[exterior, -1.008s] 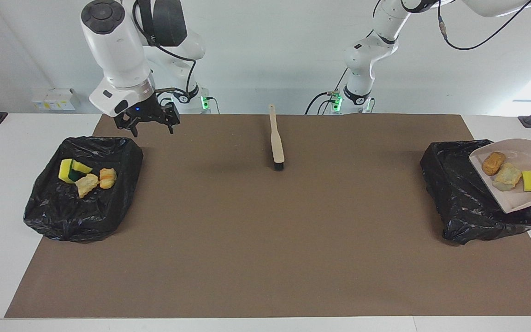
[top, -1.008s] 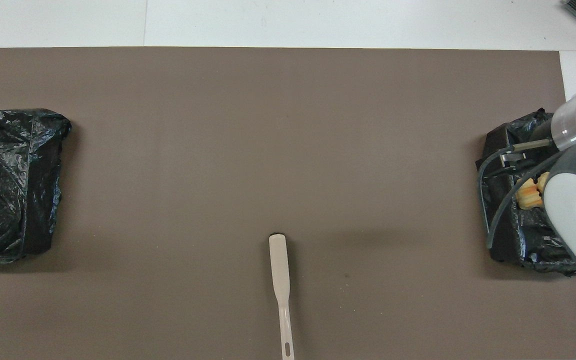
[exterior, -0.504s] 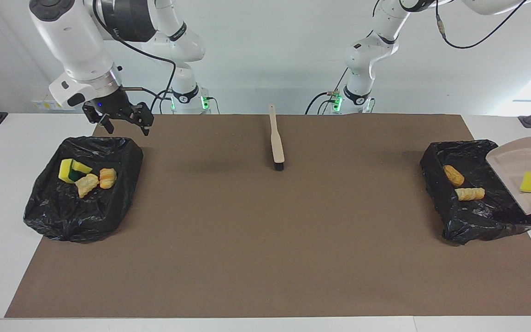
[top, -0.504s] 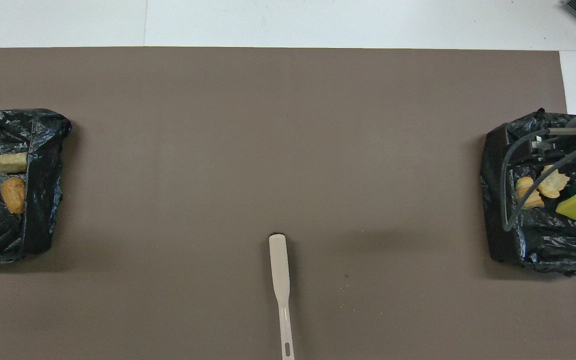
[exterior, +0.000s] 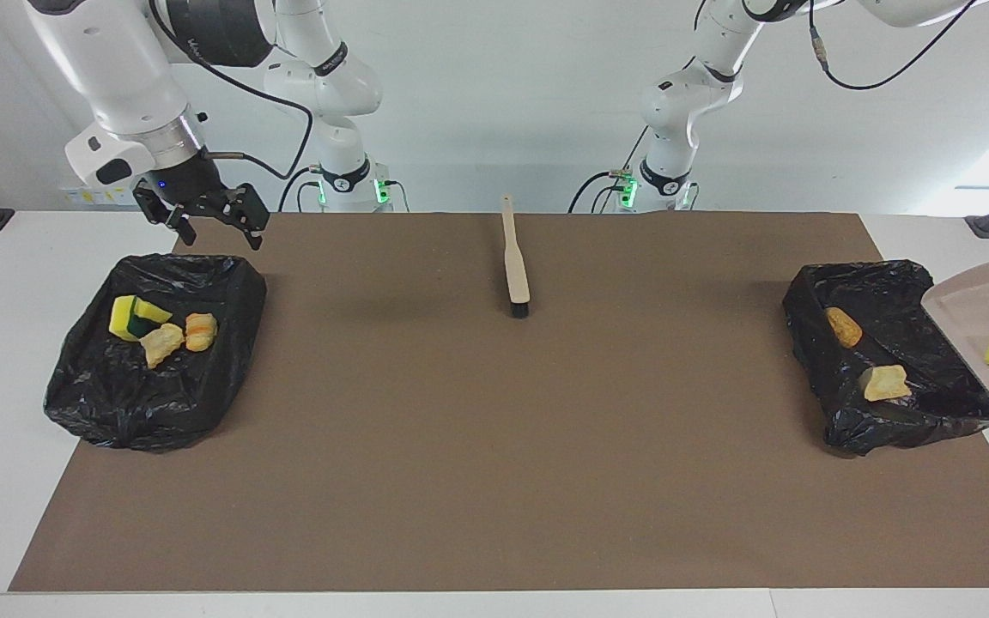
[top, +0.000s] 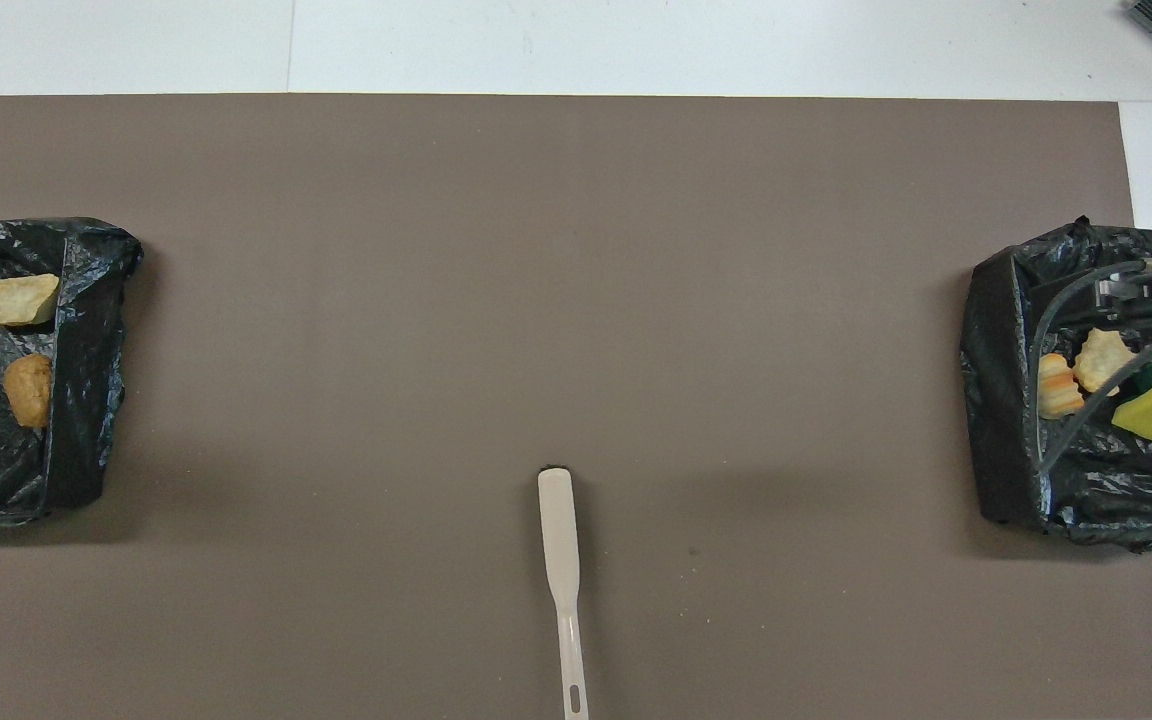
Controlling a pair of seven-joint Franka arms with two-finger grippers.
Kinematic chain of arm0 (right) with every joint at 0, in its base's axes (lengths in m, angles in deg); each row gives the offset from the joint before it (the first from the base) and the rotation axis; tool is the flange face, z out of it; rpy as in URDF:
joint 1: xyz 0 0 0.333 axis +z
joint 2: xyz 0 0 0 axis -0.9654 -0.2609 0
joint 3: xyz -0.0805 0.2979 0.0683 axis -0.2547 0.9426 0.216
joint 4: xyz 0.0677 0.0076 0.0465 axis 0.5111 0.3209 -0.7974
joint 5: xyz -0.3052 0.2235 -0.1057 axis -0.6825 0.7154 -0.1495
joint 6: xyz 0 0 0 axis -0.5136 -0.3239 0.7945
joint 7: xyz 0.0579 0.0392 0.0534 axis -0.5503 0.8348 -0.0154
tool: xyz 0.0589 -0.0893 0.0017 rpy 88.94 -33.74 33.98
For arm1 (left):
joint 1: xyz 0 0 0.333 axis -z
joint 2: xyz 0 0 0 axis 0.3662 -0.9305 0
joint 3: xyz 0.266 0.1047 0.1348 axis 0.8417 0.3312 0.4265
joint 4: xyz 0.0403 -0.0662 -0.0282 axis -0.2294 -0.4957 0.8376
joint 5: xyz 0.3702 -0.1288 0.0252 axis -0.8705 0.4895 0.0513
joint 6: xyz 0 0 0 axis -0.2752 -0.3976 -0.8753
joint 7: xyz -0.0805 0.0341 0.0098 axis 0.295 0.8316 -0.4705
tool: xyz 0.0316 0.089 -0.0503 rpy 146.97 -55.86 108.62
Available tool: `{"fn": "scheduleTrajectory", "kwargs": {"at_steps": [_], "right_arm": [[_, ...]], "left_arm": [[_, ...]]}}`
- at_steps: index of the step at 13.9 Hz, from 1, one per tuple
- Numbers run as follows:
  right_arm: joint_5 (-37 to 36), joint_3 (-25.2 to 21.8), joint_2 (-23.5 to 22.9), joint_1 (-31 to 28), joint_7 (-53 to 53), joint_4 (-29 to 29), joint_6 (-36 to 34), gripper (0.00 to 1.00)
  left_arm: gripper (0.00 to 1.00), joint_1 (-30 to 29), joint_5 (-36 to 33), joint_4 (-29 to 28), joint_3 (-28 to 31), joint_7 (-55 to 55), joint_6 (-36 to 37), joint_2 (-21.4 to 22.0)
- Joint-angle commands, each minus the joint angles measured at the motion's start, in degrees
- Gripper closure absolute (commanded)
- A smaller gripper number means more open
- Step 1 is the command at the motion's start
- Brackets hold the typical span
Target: Sweep and dump trash in bin
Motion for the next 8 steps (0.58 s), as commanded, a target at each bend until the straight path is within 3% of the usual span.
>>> {"fn": "scheduleTrajectory", "kwargs": {"at_steps": [1, 8], "right_arm": [[1.05, 0.35, 1.38, -0.32, 0.46, 1.91, 1.69, 0.00], [0.96, 0.35, 1.30, -0.40, 0.37, 1.91, 1.69, 0.00]], "left_arm": [[1.00, 2.27, -3.34, -2.10, 0.66, -2.14, 3.82, 2.45], [1.00, 10.09, -11.69, -1.84, 0.49, -6.01, 18.33, 3.33]]}}
